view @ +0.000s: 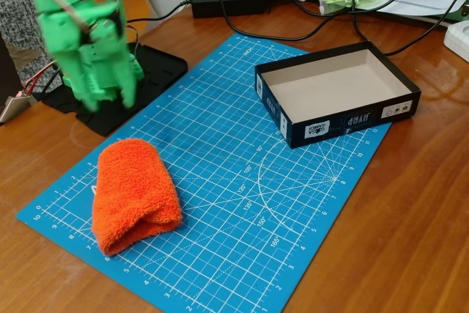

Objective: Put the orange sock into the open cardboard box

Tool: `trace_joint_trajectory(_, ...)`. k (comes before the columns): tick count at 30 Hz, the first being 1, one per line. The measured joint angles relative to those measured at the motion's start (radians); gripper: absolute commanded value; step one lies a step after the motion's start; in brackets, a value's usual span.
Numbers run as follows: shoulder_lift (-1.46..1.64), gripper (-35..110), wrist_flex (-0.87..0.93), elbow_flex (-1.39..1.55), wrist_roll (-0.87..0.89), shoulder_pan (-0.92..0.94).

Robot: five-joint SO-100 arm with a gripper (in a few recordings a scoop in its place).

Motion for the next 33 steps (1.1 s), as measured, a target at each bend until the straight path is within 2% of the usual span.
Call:
trace_joint_trajectory(7, -0.288, 19, -0.273, -0.021, 0.012, 0.069)
trace_joint_trajectory(9, -0.373, 25, -0.321, -0.055, 0.043, 0.066)
trace_joint_trajectory(13, -0.466, 27, -0.331, -0.13, 0.144, 0.012)
trace_joint_trajectory(16, -0.471, 22, -0.318, -0.141, 0.193, -0.023)
trace_joint_trajectory(19, -0.456, 27, -0.318, -0.115, 0.23, -0.046)
trace_joint_trajectory(26, -0.371, 49, -0.319, 0.044, 0.117, -0.078)
trace_joint_trajectory(28, -0.362, 50, -0.321, 0.081, 0.089, -0.067)
trace_joint_trajectory(31, -0.362, 41, -0.331, 0.124, 0.051, -0.072)
trace_joint_trajectory(33, -0.36, 13, -0.367, 0.155, 0.06, -0.075)
